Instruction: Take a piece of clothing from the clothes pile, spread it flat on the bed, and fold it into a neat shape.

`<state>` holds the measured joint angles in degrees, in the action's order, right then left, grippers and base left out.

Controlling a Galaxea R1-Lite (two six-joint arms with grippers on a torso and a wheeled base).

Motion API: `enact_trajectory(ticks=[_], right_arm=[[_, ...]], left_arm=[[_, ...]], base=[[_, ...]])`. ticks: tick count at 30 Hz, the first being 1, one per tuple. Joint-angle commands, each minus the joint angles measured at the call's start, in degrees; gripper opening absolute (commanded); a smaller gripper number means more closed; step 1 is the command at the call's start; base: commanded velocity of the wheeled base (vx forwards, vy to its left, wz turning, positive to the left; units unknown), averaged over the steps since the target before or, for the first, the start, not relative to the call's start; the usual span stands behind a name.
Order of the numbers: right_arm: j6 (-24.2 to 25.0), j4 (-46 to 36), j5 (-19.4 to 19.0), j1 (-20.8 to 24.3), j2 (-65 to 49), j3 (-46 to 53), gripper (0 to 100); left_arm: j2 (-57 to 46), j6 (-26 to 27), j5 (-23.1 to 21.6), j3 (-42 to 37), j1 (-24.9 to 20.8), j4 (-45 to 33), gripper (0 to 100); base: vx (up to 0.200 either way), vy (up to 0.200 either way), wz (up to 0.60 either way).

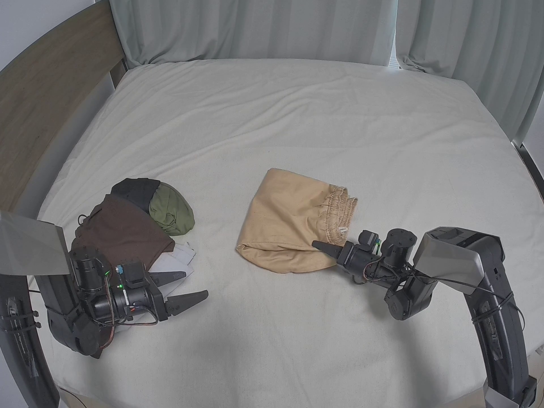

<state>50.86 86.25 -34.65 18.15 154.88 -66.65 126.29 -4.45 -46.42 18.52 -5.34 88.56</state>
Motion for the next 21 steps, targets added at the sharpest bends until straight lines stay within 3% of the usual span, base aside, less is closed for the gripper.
enact_trajectory(ticks=[1,11,15,21], right_arm=[[-0.1,0.5,0.6,0.1,0.4,0.0,100],[-3.8,1.9,0.9,2.8,-3.4,10.4,100],[-6.6,1.9,0.9,5.5,-5.6,15.9,100],[-6.8,2.0,0.9,10.1,-12.1,21.7,100]], left_arm=[[0.1,0.0,0.0,0.1,0.0,0.0,100],[0.0,-0.1,0.0,0.3,0.1,0.0,100],[0.0,-0.1,0.0,0.3,0.0,0.0,100],[0.0,-0.1,0.0,0.4,0.1,0.0,100]], base=[[0.0,0.0,0.0],[0.0,0.0,0.0],[0.0,0.0,0.0],[0.0,0.0,0.0]])
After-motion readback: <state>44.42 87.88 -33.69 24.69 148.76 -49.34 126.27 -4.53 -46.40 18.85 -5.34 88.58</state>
